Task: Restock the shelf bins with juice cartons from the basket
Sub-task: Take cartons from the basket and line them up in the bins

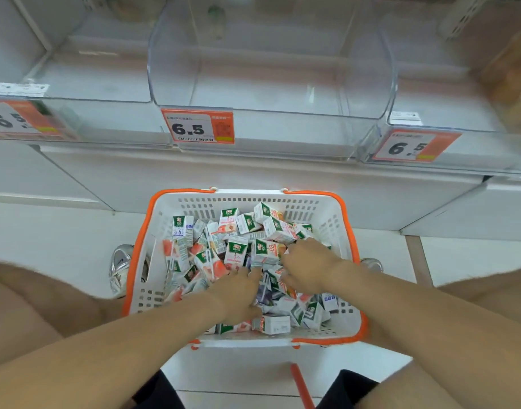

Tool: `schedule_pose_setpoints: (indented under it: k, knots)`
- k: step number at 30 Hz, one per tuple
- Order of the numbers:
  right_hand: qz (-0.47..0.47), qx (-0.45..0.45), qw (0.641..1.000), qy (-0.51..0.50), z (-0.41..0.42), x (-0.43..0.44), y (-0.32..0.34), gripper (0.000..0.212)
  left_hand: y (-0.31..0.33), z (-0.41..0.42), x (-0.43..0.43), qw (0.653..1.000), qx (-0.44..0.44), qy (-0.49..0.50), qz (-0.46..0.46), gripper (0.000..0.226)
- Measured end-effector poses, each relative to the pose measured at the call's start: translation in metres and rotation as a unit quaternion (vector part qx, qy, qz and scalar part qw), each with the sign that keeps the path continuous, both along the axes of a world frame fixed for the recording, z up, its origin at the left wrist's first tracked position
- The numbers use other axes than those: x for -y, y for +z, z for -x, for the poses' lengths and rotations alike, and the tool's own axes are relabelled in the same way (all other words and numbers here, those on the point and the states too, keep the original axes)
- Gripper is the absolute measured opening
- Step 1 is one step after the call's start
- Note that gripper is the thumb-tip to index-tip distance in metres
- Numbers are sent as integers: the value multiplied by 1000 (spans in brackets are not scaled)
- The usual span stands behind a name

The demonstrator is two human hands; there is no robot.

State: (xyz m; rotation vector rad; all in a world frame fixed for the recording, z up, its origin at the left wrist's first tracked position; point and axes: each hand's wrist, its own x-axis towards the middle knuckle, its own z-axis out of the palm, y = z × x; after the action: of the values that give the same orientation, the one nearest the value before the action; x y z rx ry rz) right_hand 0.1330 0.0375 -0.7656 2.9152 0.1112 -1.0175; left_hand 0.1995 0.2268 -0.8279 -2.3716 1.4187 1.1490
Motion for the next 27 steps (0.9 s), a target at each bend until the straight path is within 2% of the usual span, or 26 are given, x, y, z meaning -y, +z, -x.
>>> schedule_pose_setpoints:
  k: [3, 6, 9, 12, 15, 17, 18, 21, 23, 25, 27]
  knots:
    - [11, 20, 999, 24, 6, -4, -1, 40, -8, -2, 4, 999, -17, 34, 21, 104]
    - [8, 34, 999, 11, 9, -16, -10, 23, -11, -5, 11, 997, -17, 68, 42, 99]
    - [-24, 37, 996, -75, 10, -28, -14, 41, 0, -17, 16, 997, -5, 68, 36, 94]
    - [-75, 36, 985, -154, 1, -30, 10, 22, 19, -33, 17, 996, -17, 88, 30, 102]
    - [-165, 29, 953, -253, -13, -20, 43, 27, 49, -48, 16, 985, -53, 156, 48, 92]
    - [-231, 47, 907, -349, -21, -11, 65, 26, 73, -57, 15, 975, -72, 201, 65, 95]
    - [-271, 64, 870, -406, -23, -6, 75, 20, 86, -61, 13, 966, -81, 233, 83, 96]
    - [-427, 80, 711, -552, -25, 4, 97, 30, 124, -67, 6, 911, -136, 353, 165, 77]
    - [-536, 74, 614, -575, -24, 6, 111, 24, 147, -68, 2, 868, -193, 412, 201, 64]
    - [-614, 70, 560, -552, -24, 3, 125, 17, 171, -68, -1, 859, -184, 416, 237, 68]
    - [-665, 84, 539, -511, -26, -4, 136, 28, 193, -70, -4, 874, -116, 390, 264, 74]
